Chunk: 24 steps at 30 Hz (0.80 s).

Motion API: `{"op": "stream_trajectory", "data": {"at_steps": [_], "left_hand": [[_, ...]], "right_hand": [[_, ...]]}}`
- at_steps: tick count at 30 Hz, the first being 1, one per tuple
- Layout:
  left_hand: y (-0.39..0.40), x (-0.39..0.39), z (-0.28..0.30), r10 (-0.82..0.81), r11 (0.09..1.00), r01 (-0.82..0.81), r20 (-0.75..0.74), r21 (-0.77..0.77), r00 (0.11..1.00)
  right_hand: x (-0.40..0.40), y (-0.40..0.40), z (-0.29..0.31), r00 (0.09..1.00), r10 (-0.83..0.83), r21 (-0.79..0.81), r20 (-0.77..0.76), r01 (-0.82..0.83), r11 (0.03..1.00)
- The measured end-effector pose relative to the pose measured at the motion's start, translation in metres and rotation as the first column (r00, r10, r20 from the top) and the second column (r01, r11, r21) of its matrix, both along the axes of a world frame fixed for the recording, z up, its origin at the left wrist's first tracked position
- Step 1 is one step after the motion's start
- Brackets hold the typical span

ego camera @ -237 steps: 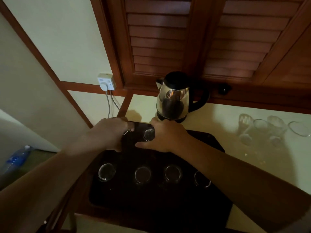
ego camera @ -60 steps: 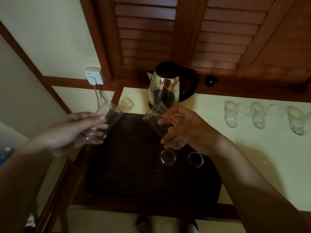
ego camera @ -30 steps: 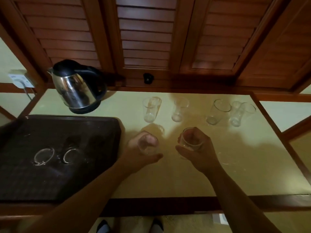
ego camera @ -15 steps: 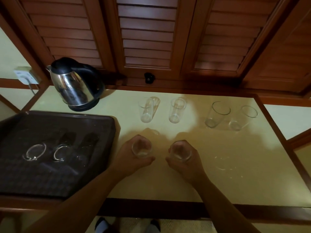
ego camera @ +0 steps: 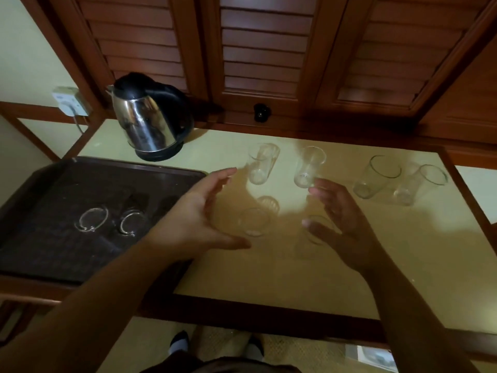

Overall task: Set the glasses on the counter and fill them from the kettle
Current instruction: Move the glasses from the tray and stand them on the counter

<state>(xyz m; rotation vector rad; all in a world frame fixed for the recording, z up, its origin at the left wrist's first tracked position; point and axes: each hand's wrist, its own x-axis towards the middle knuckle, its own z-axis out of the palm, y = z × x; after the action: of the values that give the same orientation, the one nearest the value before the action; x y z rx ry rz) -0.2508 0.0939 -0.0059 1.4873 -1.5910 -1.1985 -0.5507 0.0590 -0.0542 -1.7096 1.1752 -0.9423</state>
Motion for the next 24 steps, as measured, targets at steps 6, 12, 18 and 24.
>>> {"op": "stream_trajectory", "data": {"at_steps": [6,12,18,24], "left_hand": [[0.009,0.067,0.06,-0.047,0.99,0.089,0.345,-0.109,0.937],[0.002,0.158,0.086,0.259,0.942,-0.03,0.667,-0.335,0.698],[0.003,0.195,0.081,-0.392,0.92,0.218,0.798,0.327,0.458],[-0.002,0.179,0.027,-0.466,0.852,0.313,0.881,0.42,0.085]], "right_hand": [[0.083,-0.006,0.066,0.988,0.023,-0.097,-0.15,-0.037,0.995],[0.198,0.007,0.082,0.91,0.219,-0.178,-0.353,-0.295,0.939],[0.284,0.011,0.062,0.608,0.238,-0.066,-0.757,-0.434,0.899],[0.33,0.015,0.038,0.405,0.264,0.126,-0.875,-0.336,0.933]]}}
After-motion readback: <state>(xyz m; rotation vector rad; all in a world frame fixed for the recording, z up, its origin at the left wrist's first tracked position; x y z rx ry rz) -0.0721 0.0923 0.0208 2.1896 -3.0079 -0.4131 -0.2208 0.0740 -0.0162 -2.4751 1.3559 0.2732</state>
